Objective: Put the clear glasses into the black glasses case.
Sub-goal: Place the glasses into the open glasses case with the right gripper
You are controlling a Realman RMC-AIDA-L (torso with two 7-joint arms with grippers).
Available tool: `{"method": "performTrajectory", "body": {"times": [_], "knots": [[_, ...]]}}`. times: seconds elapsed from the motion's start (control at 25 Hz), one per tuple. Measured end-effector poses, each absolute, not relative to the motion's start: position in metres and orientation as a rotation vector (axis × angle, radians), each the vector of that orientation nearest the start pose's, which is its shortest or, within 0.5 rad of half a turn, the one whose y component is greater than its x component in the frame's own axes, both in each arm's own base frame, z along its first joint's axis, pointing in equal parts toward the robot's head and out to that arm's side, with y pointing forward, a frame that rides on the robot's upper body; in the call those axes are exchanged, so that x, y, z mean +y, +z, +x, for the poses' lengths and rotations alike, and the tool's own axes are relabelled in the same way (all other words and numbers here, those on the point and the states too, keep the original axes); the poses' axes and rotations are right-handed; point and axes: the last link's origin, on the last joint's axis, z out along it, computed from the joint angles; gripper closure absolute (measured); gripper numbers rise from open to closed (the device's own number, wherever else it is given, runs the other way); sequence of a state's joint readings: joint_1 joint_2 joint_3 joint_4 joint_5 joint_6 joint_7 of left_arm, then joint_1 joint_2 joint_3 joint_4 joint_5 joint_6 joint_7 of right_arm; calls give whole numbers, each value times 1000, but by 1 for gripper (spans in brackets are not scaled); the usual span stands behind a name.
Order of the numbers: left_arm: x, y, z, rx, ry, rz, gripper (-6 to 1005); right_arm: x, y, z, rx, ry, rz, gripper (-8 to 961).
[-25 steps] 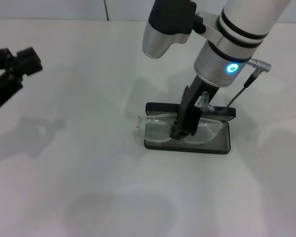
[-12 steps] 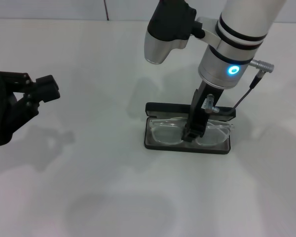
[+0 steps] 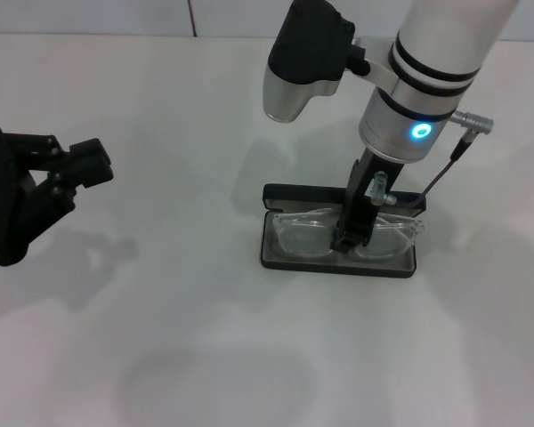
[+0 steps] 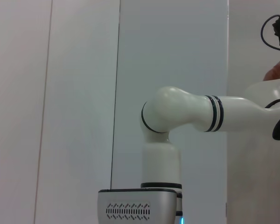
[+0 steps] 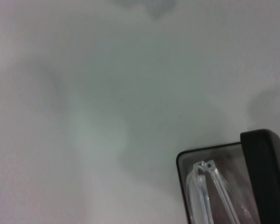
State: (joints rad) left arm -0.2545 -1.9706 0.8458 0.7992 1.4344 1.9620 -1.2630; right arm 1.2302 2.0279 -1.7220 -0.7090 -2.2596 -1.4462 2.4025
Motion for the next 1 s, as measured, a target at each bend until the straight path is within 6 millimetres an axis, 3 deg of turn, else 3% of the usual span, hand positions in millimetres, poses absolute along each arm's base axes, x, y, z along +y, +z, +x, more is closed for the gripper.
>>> {"method": "performTrajectory", "body": {"times": [1.0], "knots": [[258,88,-259,-196,-1236,-2593,926,384,-85,77,382,-871,-2958,821]]}}
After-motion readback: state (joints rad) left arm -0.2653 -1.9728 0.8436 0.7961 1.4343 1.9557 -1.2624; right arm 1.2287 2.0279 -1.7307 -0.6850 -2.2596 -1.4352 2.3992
